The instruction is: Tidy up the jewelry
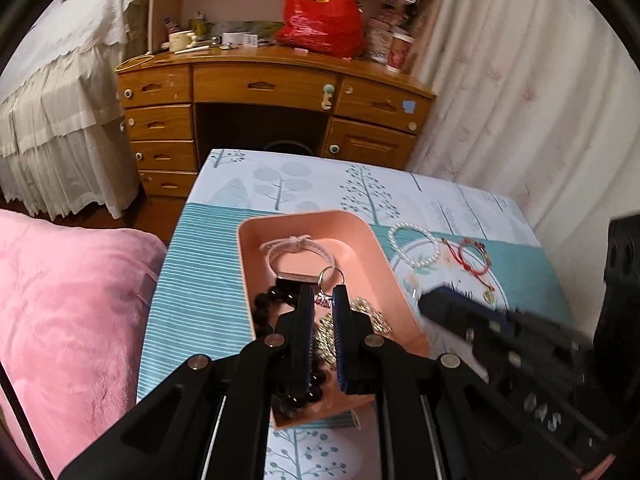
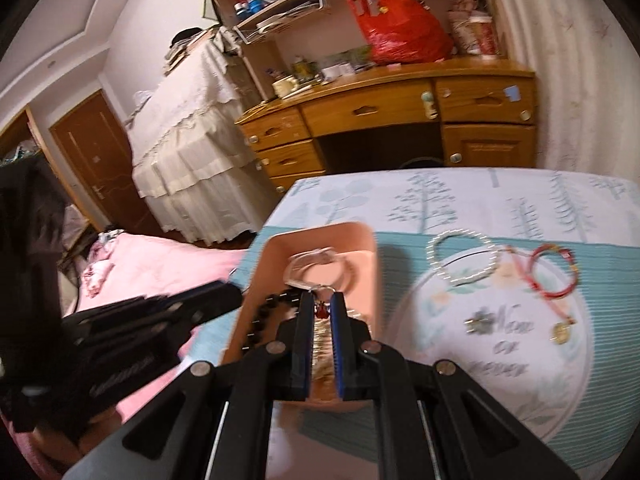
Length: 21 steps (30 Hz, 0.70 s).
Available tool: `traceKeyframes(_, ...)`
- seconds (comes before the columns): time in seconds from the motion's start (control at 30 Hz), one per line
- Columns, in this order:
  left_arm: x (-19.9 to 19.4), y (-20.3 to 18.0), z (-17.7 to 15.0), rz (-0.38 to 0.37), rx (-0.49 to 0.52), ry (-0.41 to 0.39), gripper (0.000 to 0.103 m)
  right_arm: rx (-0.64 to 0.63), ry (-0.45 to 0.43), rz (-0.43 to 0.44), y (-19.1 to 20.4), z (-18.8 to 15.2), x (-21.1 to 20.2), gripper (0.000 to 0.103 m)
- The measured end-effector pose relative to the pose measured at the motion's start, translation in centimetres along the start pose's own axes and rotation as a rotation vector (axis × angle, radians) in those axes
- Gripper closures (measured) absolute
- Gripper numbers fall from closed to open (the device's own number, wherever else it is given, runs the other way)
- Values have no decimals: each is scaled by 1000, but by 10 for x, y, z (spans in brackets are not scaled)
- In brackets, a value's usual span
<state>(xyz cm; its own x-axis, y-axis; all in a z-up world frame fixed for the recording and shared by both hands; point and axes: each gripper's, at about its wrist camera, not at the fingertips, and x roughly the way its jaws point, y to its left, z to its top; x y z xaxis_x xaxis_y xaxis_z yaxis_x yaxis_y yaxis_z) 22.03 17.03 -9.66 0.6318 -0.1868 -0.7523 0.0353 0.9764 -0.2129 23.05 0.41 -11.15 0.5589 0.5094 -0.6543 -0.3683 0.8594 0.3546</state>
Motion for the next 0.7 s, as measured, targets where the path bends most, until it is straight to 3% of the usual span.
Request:
traceKeyframes(0.07,3,1,2,-1,-4,12,95,24,15,21,4,-3,3,95)
traceKeyframes(0.13,7,0,3,26,1,31,78,53,33,34,1,-6,5,94)
traceKeyframes(0.3,11,-10,4,2,-3,49,52,105,46,21,-13,-7,4,86)
traceKeyframes(0.43,15,-25,6,-30,-1,54,50,124,23,-7,-30,-6,-4,73)
traceKeyframes(0.7,36,-74,9,-97,31,80,49,170,3,-109,-83,-7,-20,71)
